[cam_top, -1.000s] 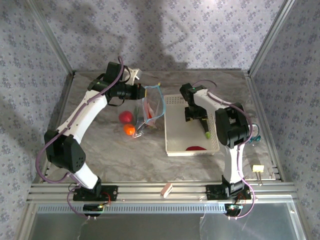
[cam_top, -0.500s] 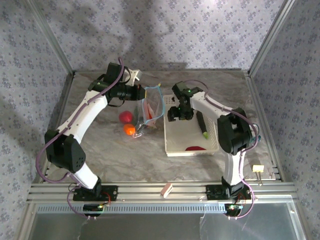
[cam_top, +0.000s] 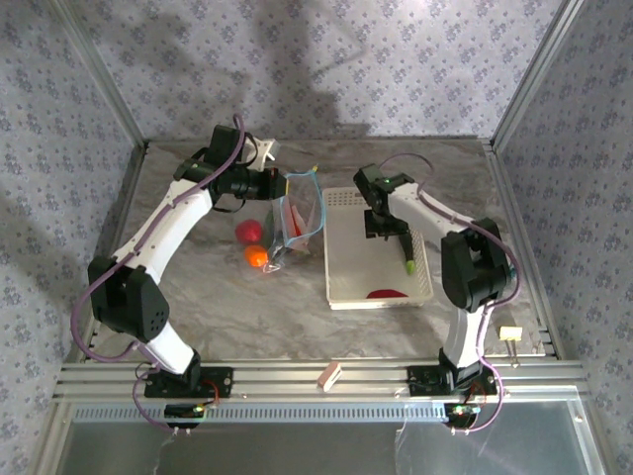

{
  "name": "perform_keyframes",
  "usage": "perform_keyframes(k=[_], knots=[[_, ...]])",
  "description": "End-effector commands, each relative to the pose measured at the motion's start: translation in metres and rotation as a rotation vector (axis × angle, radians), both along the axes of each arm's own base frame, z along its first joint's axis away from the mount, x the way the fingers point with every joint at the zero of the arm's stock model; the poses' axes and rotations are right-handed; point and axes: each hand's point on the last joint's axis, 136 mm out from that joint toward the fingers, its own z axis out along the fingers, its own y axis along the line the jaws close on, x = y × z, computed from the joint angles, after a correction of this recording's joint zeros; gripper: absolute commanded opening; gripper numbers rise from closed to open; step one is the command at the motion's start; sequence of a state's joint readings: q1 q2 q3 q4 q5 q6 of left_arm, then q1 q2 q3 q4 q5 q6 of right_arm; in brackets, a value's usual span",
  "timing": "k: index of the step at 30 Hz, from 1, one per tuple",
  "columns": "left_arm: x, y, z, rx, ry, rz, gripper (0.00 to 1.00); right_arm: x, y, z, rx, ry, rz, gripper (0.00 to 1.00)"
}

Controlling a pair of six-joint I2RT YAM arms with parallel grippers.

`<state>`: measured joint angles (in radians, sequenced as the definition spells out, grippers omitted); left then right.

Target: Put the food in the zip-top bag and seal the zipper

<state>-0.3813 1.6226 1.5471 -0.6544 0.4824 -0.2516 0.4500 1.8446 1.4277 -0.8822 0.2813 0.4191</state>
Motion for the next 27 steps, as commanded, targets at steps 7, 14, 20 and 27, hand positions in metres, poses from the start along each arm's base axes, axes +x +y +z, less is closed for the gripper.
perform_keyframes(k=[7, 14, 20, 27], knots=[[-0.005, 0.004, 0.011, -0.010, -0.030, -0.010, 0.09, -0.010, -0.037, 0.065, 0.076, -0.188, -0.076, 0.51], [-0.004, 0.004, 0.011, -0.012, -0.031, -0.011, 0.09, -0.037, -0.070, 0.034, 0.109, -0.017, -0.153, 0.57], [-0.005, 0.004, 0.014, -0.014, -0.037, -0.011, 0.09, -0.038, -0.071, 0.011, 0.139, 0.036, -0.171, 0.55], [-0.005, 0.005, 0.013, -0.008, -0.036, -0.010, 0.09, -0.029, -0.075, -0.016, 0.142, 0.087, -0.188, 0.42]])
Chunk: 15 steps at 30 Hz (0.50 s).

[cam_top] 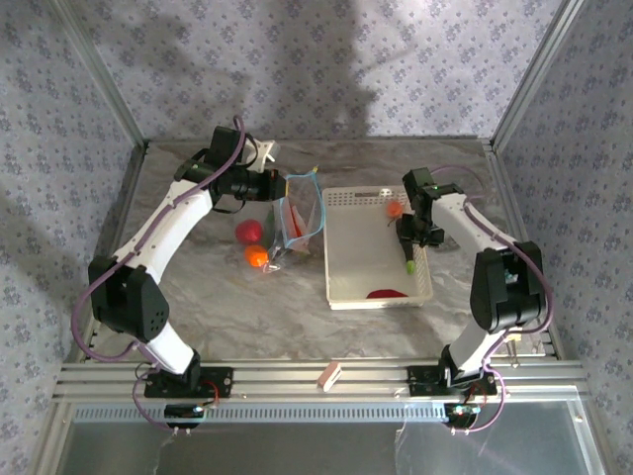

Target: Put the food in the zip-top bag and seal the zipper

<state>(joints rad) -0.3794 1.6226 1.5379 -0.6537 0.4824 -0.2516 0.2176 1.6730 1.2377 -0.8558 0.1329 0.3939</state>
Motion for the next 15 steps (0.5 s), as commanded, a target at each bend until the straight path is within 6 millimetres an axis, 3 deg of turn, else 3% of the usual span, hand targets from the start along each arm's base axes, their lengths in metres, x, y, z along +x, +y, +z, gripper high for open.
perform_keyframes(k=[1, 7, 15], knots=[[-0.005, 0.004, 0.018, -0.012, -0.045, -0.011, 0.09, -0.001, -0.003, -0.020, 0.011, 0.053, -0.008, 0.36], [-0.005, 0.005, 0.017, -0.008, -0.046, -0.008, 0.09, 0.003, -0.006, -0.023, -0.013, 0.057, 0.000, 0.18], [-0.005, 0.005, 0.017, -0.015, -0.049, -0.011, 0.09, 0.008, -0.012, 0.026, -0.135, -0.035, 0.062, 0.05]])
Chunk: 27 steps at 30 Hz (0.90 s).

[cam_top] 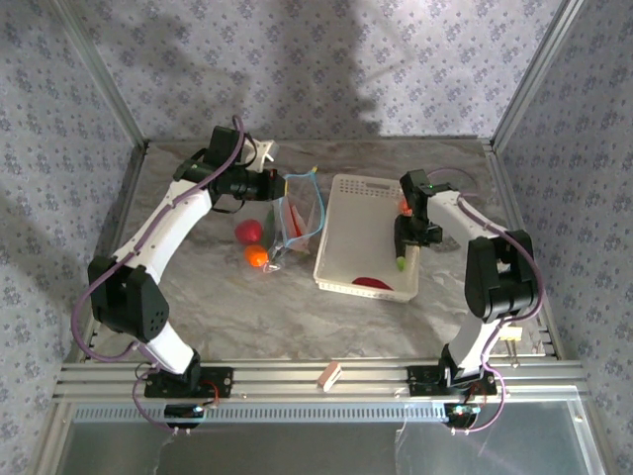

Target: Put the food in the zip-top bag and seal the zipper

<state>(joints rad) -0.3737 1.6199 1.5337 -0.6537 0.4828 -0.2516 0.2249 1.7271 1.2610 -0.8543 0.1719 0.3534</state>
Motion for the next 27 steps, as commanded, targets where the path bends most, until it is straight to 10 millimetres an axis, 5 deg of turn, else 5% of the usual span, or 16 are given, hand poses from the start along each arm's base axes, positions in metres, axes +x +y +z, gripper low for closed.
perform_keyframes(k=[1, 7, 11, 15, 27], knots=[[-0.007, 0.003, 0.017, -0.017, -0.049, -0.018, 0.09, 0.003, -0.007, 0.045, -0.093, -0.080, 0.043, 0.05], [-0.009, 0.006, 0.017, -0.022, -0.051, -0.015, 0.09, 0.007, 0.010, 0.089, -0.128, -0.136, 0.158, 0.06], [-0.011, 0.008, 0.018, -0.024, -0.056, -0.012, 0.09, 0.005, 0.016, 0.101, -0.137, -0.124, 0.190, 0.06], [-0.013, 0.010, 0.018, -0.025, -0.053, -0.010, 0.09, 0.001, 0.017, 0.086, -0.128, -0.066, 0.191, 0.07], [-0.013, 0.011, 0.020, -0.020, -0.052, -0.004, 0.09, 0.012, 0.001, -0.001, -0.074, 0.098, 0.140, 0.08]])
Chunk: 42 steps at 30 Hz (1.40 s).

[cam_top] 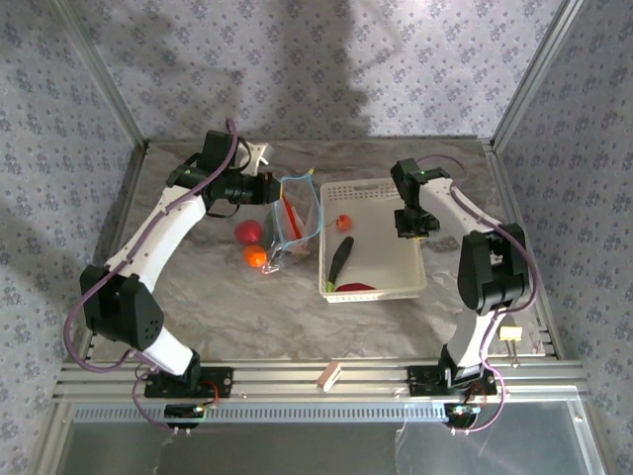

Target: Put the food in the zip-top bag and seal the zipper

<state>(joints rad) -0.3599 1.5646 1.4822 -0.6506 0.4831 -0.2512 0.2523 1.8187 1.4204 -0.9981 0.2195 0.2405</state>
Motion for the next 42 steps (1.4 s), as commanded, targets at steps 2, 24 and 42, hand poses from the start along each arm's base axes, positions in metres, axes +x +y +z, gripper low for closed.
perform_keyframes(k=[2, 24, 42], knots=[[-0.003, 0.002, 0.017, -0.014, -0.043, -0.015, 0.09, 0.003, -0.005, -0.017, 0.005, 0.027, 0.001, 0.10], [0.002, 0.003, 0.015, 0.001, -0.044, -0.005, 0.09, 0.025, 0.081, 0.094, 0.298, -0.339, 0.064, 0.61], [-0.004, 0.008, 0.024, 0.013, -0.059, -0.008, 0.09, 0.063, 0.175, -0.003, 0.334, -0.160, 0.088, 0.67]])
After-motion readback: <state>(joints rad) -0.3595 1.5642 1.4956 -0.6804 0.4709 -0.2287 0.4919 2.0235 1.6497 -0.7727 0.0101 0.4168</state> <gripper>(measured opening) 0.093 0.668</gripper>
